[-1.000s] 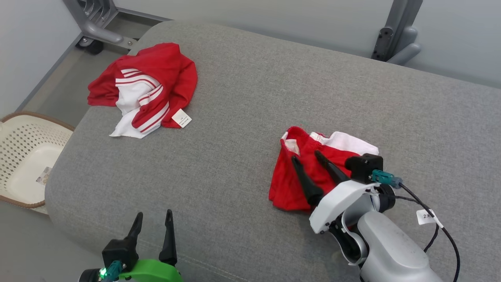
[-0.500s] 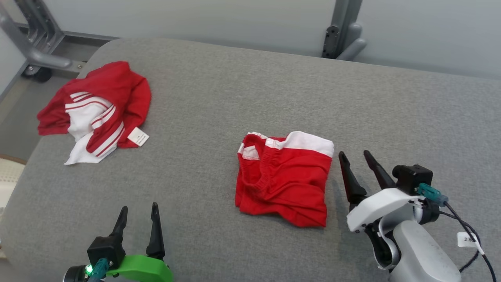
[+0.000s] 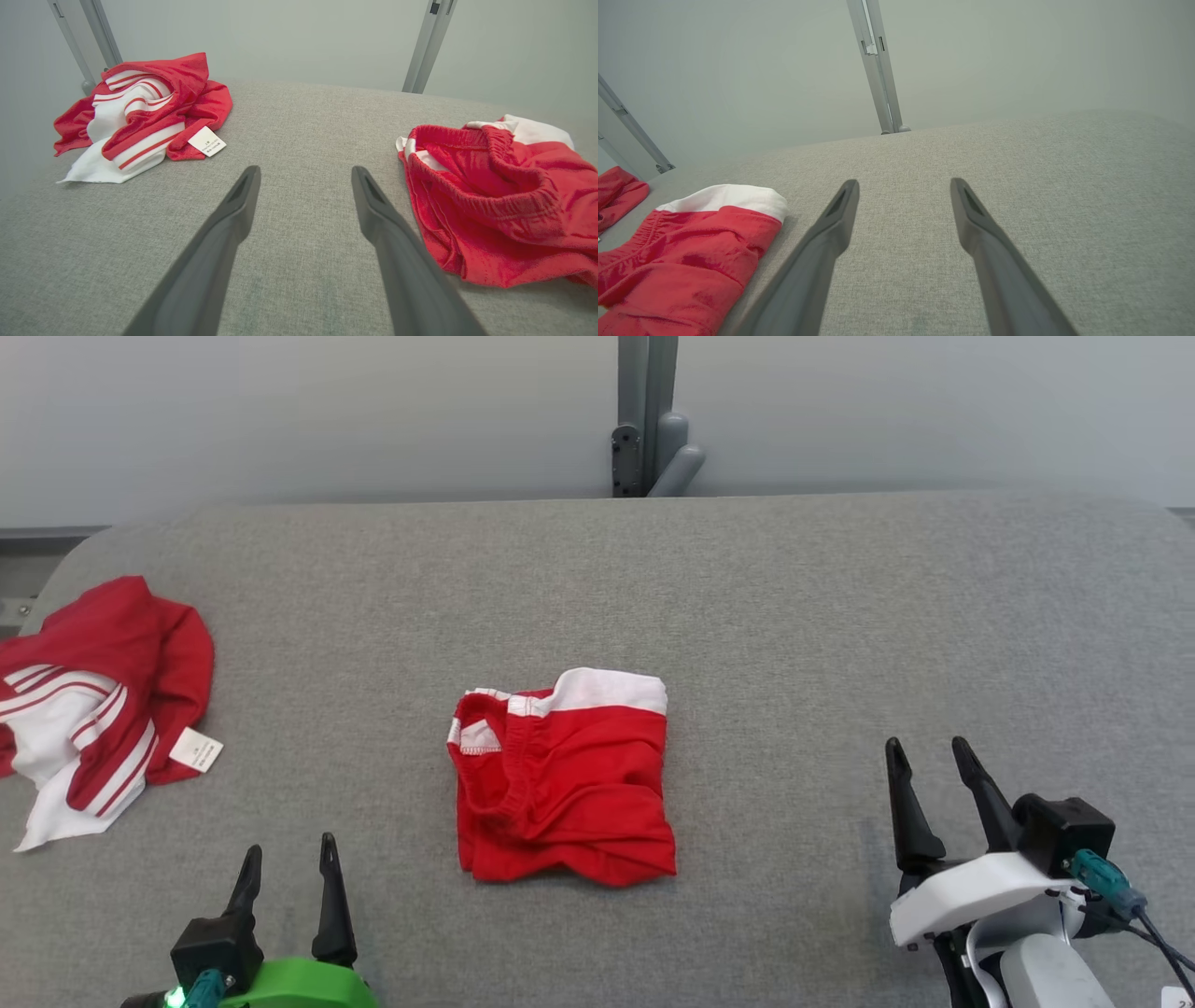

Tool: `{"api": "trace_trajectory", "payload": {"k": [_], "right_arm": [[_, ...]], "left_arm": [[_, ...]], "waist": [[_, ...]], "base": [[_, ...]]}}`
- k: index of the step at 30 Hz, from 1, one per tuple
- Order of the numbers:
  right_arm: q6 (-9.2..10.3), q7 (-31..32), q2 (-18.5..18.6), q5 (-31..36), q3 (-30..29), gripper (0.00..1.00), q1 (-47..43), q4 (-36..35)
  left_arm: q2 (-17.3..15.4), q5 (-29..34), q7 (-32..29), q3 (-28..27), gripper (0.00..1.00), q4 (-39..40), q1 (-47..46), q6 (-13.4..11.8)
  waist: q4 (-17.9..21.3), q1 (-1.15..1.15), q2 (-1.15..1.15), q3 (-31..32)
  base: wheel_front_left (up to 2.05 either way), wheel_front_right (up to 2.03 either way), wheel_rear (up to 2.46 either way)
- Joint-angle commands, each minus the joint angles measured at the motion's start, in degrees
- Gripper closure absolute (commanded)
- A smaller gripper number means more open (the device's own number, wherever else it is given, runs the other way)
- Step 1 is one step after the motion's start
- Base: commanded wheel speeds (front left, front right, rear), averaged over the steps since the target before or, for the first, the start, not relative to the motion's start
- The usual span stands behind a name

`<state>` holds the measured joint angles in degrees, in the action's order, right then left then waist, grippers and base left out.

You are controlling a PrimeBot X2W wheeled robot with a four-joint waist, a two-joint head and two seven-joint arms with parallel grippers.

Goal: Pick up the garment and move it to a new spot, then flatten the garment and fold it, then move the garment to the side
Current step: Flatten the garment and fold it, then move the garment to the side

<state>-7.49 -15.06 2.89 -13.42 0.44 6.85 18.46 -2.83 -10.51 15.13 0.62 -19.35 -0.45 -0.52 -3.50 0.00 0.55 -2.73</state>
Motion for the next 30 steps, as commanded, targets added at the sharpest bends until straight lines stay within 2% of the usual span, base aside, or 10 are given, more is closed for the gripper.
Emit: {"api": "trace_trajectory", "payload": {"k": [1, 10, 21, 26, 30], "right_arm": [[0.0, -0.14, 0.12, -0.39, -0.01, 0.0, -0.98, -0.46], [0.0, -0.15, 0.1, -1.88, 1.56, 0.0, -3.93, -1.52], [0.0, -0.15, 0.11, -2.71, 2.52, 0.0, -4.76, -1.83], [0.01, -0.15, 0.12, -3.18, 5.06, 0.0, -3.79, -1.03], [0.0, -0.15, 0.08, -5.3, 8.95, 0.0, -1.25, 0.94]], "left_arm": [[-0.17, 0.24, 0.0, -0.29, 0.0, -0.18, 1.03, 0.19], [-0.18, 0.95, 0.0, -1.83, 0.0, -0.25, 3.35, 0.63], [-0.18, 1.72, 0.0, -2.14, 0.0, -0.64, 4.05, 1.48], [-0.17, 1.85, 0.0, -0.84, 0.0, -0.68, 3.21, 1.75], [-0.18, 1.57, 0.0, 2.03, 0.0, -1.14, 1.5, 2.41]], "waist": [[2.19, 0.0, -0.55, 1.62], [3.98, 0.0, -0.55, 3.14], [3.68, 0.0, -0.55, 3.06], [2.44, 0.0, -0.55, 2.04], [-0.5, 0.0, -0.55, -0.15]], "base": [[0.0, 0.0, 0.0], [0.0, 0.0, 0.0], [0.0, 0.0, 0.0], [0.0, 0.0, 0.0], [0.0, 0.0, 0.0]]}}
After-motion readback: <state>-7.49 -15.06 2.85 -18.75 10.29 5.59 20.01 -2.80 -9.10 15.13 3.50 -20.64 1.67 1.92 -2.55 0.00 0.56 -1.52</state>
